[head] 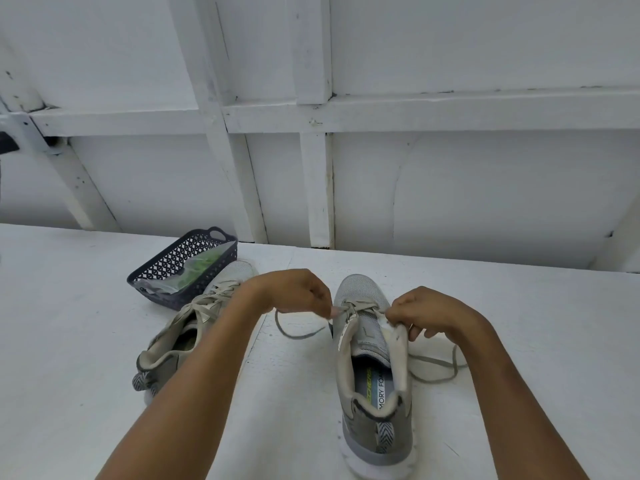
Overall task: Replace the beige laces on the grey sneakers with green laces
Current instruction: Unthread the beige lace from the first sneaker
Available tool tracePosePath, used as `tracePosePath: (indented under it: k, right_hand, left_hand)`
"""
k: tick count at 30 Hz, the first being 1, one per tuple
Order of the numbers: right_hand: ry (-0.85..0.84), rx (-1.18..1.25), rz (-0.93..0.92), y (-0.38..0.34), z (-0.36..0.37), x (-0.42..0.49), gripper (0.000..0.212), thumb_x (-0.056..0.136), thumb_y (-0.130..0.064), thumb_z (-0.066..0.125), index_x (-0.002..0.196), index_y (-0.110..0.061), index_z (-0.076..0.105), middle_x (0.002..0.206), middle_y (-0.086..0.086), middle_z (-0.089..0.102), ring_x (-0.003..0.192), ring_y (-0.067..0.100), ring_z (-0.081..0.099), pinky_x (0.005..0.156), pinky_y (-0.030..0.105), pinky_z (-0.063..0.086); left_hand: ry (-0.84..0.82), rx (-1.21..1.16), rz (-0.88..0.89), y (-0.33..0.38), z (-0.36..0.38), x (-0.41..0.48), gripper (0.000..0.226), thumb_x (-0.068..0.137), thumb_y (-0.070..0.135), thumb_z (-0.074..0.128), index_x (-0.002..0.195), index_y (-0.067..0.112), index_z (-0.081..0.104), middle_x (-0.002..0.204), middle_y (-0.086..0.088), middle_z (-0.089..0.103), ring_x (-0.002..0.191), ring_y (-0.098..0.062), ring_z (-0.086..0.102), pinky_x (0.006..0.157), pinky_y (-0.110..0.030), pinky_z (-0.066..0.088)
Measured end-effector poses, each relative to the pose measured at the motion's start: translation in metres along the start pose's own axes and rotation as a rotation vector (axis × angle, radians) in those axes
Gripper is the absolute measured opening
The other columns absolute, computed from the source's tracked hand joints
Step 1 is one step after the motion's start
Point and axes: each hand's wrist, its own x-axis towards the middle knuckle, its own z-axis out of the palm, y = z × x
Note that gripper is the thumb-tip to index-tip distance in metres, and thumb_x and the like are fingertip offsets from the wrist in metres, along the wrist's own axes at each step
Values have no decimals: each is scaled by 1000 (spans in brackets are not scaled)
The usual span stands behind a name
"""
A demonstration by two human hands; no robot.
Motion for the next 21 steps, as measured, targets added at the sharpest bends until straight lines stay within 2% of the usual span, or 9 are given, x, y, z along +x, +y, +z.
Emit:
tracePosePath:
  k: [2, 5, 9, 12, 14, 17, 21]
  right_hand:
    - [1, 1, 1, -1, 1, 1, 26, 88, -24, 59, 62, -18, 56, 64, -1, 59, 56, 11, 58, 59, 25, 36]
    - [14, 0, 15, -2, 2, 2, 26, 88, -29, 61, 66, -16, 59, 66, 0, 62, 62, 14, 60, 60, 25, 38]
    - [110, 10, -29, -5, 7, 8, 31, 82, -37, 72, 66, -15, 56, 61, -3, 61, 58, 14, 58, 55, 23, 39]
    - [110, -53, -41, -12, 11, 15, 29, 76, -37, 76, 75, -15, 57, 67, 1, 64, 58, 14, 59, 56, 24, 39]
    - [91, -76, -41, -17, 12, 18, 19, 76, -27, 74, 79, -16, 59, 74, 4, 65, 60, 15, 58, 57, 25, 39]
    - [108, -68, -61, -19, 9, 19, 10, 77, -12, 69, 80, -15, 60, 74, 4, 65, 57, 15, 56, 53, 24, 38]
    - [155, -16, -65, -8, 2, 19, 10, 76, -7, 66, 78, -14, 61, 65, 0, 63, 54, 14, 55, 49, 22, 34]
  left_hand:
    - [-28, -20, 2, -1, 2, -2, 13, 86, 38, 73, 85, 26, 76, 74, 17, 66, 71, 4, 54, 77, -20, 41]
    - [59, 26, -21, -6, 3, 1, 14, 90, 30, 69, 88, 17, 74, 71, 15, 61, 71, -3, 52, 69, -22, 39]
    - [183, 52, -13, -1, 12, 4, 29, 95, 49, 58, 92, 21, 66, 99, 9, 65, 97, -11, 57, 82, -29, 42]
    - [188, 64, -4, 19, 21, 7, 45, 94, 59, 51, 83, 18, 65, 85, 3, 63, 83, -14, 55, 70, -30, 40]
    - [105, 138, -31, 28, 27, 12, 51, 93, 60, 52, 79, 13, 66, 79, -1, 64, 74, -15, 55, 65, -29, 40]
    - [4, 70, -86, 32, 30, 18, 36, 92, 43, 58, 72, 15, 68, 69, 4, 67, 64, -14, 55, 61, -25, 44]
    - [30, 3, -117, 32, 20, 16, 34, 89, 30, 58, 59, 13, 61, 44, 10, 57, 52, -12, 46, 56, -24, 41]
